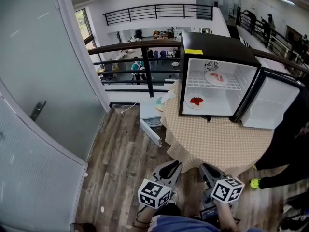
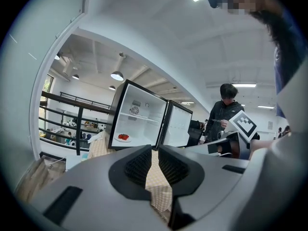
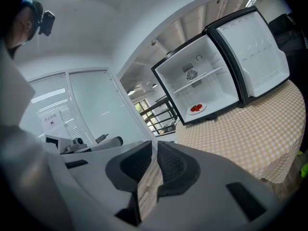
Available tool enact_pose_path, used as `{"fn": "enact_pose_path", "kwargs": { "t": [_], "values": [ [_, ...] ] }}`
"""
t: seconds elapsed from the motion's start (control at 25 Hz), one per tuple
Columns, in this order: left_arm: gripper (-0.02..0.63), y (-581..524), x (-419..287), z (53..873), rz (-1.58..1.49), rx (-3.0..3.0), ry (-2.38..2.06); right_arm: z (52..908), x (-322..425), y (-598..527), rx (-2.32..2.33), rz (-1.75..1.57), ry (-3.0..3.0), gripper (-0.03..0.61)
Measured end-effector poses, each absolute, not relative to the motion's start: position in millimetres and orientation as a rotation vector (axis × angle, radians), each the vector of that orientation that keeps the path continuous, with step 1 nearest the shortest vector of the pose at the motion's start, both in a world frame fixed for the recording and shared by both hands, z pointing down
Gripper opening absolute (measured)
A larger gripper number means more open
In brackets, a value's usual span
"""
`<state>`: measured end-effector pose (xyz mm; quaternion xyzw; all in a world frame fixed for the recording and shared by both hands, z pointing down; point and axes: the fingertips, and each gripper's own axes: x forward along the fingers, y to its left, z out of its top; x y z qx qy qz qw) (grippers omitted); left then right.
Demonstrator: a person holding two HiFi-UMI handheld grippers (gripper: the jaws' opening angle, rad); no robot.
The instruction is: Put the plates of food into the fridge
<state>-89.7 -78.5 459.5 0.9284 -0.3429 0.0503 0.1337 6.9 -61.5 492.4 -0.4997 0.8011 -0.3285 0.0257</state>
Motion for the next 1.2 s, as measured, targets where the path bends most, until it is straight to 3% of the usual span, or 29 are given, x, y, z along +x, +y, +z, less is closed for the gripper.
{"fn": "enact_pose_path", "kwargs": {
  "t": [0.56, 1.2],
  "values": [
    [0.04, 30, 12, 465, 0.168, 2.678, -0.971, 489, 124, 59, -1.589, -1.006, 2.438, 0.048],
    [0.04, 135, 66, 471, 0.186, 2.675, -1.018, 490, 167, 156, -1.466, -0.992, 2.518, 0.049]
  ]
}}
